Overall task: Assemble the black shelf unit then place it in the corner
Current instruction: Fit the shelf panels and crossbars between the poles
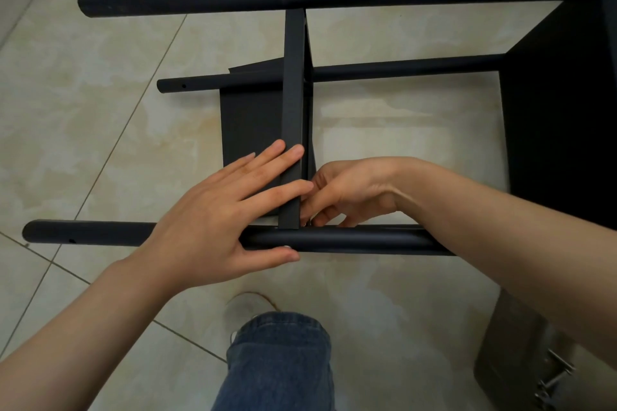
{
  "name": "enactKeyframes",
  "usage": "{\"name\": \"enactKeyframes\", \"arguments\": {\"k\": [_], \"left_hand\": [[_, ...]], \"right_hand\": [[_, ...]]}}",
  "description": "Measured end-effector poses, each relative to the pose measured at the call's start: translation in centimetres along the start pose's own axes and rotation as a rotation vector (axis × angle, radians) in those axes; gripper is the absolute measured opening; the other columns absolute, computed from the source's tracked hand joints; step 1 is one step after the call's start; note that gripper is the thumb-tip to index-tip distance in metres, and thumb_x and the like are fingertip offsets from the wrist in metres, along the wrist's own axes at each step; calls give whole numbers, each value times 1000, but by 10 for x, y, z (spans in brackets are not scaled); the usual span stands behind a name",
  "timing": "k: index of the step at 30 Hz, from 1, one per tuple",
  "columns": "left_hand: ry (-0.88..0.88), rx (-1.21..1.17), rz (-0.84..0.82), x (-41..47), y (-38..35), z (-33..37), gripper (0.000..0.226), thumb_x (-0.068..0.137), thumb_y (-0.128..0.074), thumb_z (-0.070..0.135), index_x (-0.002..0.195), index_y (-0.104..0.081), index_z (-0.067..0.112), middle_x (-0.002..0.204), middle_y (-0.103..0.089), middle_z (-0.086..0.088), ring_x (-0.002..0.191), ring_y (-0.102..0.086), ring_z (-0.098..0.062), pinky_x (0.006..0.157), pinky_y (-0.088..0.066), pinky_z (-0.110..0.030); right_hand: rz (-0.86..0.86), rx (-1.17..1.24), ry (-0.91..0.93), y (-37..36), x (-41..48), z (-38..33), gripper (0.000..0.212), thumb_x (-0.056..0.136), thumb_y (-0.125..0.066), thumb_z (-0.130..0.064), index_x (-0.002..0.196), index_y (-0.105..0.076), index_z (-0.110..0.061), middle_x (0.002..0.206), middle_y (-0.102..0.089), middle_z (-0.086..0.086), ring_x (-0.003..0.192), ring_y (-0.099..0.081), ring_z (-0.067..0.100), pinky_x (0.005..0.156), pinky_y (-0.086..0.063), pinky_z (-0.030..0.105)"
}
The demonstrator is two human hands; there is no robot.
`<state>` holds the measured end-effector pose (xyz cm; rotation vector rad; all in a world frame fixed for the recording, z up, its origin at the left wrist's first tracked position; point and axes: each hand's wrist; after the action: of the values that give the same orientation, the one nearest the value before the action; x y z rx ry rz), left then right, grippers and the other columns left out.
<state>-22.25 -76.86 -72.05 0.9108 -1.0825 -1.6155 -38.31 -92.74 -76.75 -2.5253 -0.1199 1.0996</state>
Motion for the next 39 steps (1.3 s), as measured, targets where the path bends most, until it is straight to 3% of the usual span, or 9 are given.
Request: {"name": "enactKeyframes", "arguments": {"k": [8,15,22,29,34,39], "left_hand": [[2,-2,-1,0,0,0,74,90,-54,66,151,-43,26,168,-23,1,156,-17,-18,124,-21,-38],[3,-6,1,0,0,0,73,90,-54,67,150,-45,26,168,-23,1,156,-16,-17,124,-21,-39],[2,10,0,1,-1,0,73,90,-53,67,150,-45,26,168,-23,1,156,-16,-17,125,-19,-35],[-2,19,3,1,0,1,73,90,-54,66,150,-44,26,168,-23,1,156,-16,-17,125,-18,-34],[-2,19,5,1,0,1,73,90,-54,66,150,-45,25,168,-24,0,156,-17,-17,124,-20,-35],[-7,26,12,0,-1,1,73,91,-53,67,151,-42,26,168,-24,1,156,-18,-18,125,-19,-34]], "right_hand": [[47,-71,-25,-3,2,0,16,91,-67,-22,103,-73,-14,96,-74,1,91,-66,14,90,-53,37],[13,-36,-28,2,-2,1,14,93,-67,-24,101,-74,-15,95,-72,-2,93,-57,17,101,-47,42],[-4,22,23,0,1,1,15,90,-68,-16,81,-78,-22,90,-72,-1,85,-61,13,91,-50,33],[26,9,23,-3,4,0,14,87,-69,-13,77,-76,-18,80,-70,0,70,-58,9,78,-47,25],[-23,83,34,2,-1,1,13,90,-69,-11,81,-78,-16,86,-72,1,73,-60,9,84,-46,26],[15,63,26,-2,3,0,14,88,-69,-10,77,-76,-15,80,-71,1,69,-60,9,78,-48,24]]}}
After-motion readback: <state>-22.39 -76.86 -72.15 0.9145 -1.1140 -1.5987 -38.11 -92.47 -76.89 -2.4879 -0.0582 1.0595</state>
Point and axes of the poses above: each hand's wrist, its own x-axis towards the middle knuckle, its own y-axis out of the back of the hand, z = x × y
